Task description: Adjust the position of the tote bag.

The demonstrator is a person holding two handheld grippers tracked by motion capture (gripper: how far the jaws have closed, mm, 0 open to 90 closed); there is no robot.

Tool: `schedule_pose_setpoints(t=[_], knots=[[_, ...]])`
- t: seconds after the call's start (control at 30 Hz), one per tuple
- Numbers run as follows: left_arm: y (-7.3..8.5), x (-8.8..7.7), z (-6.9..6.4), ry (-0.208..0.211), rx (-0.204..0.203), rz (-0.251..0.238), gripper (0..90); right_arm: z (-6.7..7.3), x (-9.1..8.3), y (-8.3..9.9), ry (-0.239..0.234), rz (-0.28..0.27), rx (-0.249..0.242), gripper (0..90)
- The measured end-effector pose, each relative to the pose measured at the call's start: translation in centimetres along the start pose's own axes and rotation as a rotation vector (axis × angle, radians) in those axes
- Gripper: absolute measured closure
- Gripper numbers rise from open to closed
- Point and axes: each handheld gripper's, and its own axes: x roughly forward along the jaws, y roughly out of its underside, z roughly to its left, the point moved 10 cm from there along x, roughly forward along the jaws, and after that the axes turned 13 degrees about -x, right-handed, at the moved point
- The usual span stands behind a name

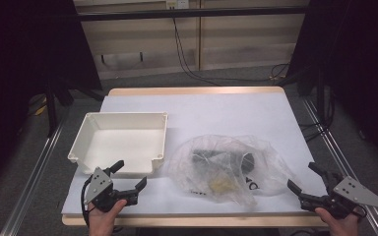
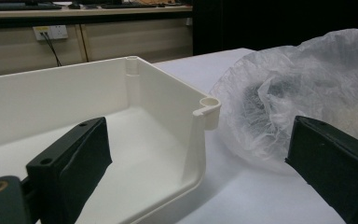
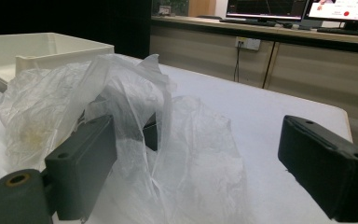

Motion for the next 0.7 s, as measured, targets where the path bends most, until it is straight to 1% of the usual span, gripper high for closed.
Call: schedule_pose_setpoints(t=[0.07, 0.1, 0.13, 0.17, 0.2, 0.23, 0.27, 0.3, 0.37, 0.4, 0.43, 0.47, 0.5, 0.57, 0.6, 0.67, 0.7], knots=[[0.1, 0.1, -0.1, 0.005, 0.005, 0.011, 6.1, -0.2, 0.0, 0.0, 0.008, -0.001, -0.002, 12.0], [0.1, 0.1, -0.1, 0.005, 0.005, 0.011, 6.6, -0.2, -0.1, -0.1, 0.009, -0.005, 0.005, 12.6], [0.3, 0.1, -0.2, 0.003, 0.012, 0.023, 7.5, -0.2, -0.1, -0.1, 0.005, -0.007, 0.010, 13.4], [0.3, 0.2, -0.4, 0.014, 0.009, 0.029, 9.2, -0.2, -0.1, -0.1, 0.005, -0.006, 0.012, 14.0], [0.5, 0.2, -0.5, 0.018, 0.007, 0.049, 12.5, -0.2, -0.1, 0.0, 0.006, -0.005, 0.014, 14.8], [0.6, 0.2, -0.7, 0.021, 0.010, 0.058, 15.7, -0.3, -0.1, 0.0, 0.003, -0.005, 0.016, 16.5], [0.6, 0.2, -0.8, 0.022, 0.011, 0.060, 15.7, -0.1, -0.1, 0.0, -0.013, -0.010, 0.018, 17.5], [0.7, 0.3, -1.0, 0.031, 0.004, 0.062, 16.4, -0.2, -0.1, -0.1, -0.008, -0.009, 0.022, 18.2], [0.7, 0.3, -1.0, 0.031, 0.010, 0.069, 18.6, -0.1, -0.2, -0.1, -0.027, -0.009, 0.025, 20.2], [0.8, 0.4, -1.3, 0.040, 0.003, 0.074, 19.7, -0.2, -0.1, -0.1, -0.020, -0.009, 0.032, 21.2], [0.8, 0.4, -1.3, 0.040, 0.003, 0.074, 21.1, -0.2, -0.1, -0.1, -0.020, -0.009, 0.032, 21.2], [0.8, 0.4, -1.6, 0.052, 0.006, 0.077, 22.1, -0.2, -0.1, 0.0, -0.029, -0.009, 0.045, 22.8], [0.8, 0.5, -1.8, 0.049, 0.008, 0.076, 22.9, -0.2, -0.1, -0.1, -0.036, -0.010, 0.047, 23.5], [0.8, 0.4, -2.2, 0.060, 0.022, 0.083, 25.2, -0.2, 0.0, 0.0, -0.040, -0.010, 0.049, 24.7], [0.8, 0.4, -2.2, 0.060, 0.022, 0.083, 26.4, -0.2, 0.0, 0.0, -0.040, -0.010, 0.049, 24.7], [0.8, 0.5, -2.9, 0.080, 0.022, 0.088, 29.1, -0.2, 0.2, -0.1, -0.055, -0.008, 0.054, 26.3], [0.9, 0.5, -3.1, 0.083, 0.038, 0.096, 30.3, -0.1, 0.2, -0.2, -0.057, -0.009, 0.058, 26.8]])
